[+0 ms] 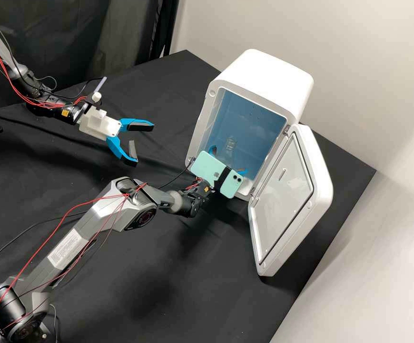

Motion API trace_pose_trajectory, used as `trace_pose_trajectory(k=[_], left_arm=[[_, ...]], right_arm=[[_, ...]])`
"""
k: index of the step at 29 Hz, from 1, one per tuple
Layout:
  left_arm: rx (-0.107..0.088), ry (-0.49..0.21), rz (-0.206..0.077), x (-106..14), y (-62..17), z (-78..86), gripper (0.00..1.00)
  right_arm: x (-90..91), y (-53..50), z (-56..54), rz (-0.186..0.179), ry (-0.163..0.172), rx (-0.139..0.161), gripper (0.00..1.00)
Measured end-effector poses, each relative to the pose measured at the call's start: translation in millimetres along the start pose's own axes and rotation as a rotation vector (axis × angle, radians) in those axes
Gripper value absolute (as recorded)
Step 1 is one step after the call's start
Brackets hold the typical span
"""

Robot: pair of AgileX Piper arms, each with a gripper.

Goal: Take the flask out of the incubator

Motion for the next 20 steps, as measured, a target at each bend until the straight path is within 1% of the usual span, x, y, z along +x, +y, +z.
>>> trace_pose_trajectory(k=[3, 6, 13, 16, 20], left_arm=[[-0.001, 0.006, 0.001, -0.3, 0.4, -2.0, 1.0], [-0.001, 0.005, 0.001, -0.2, 0.3, -1.6, 1.0], [-0.001, 0.005, 0.001, -0.2, 0.3, -1.6, 1.0], [-0.001, 0.005, 0.001, -0.2, 0.3, -1.6, 1.0], [-0.001, 0.005, 0.001, -0.2, 0.3, -1.6, 1.0]], right_arm=[[0.0, 0.0, 0.0, 0.0, 0.0, 0.0, 0.0], [0.0, 0.0, 0.0, 0.0, 0.0, 0.008, 0.0], [0.0, -0.6, 0.6, -0.001, -0.001, 0.008, 0.0], [0.0, -0.6, 0.6, -0.001, -0.001, 0.016, 0.0], [0.0, -0.3, 0.1, 0.002, 0.005, 0.016, 0.0]])
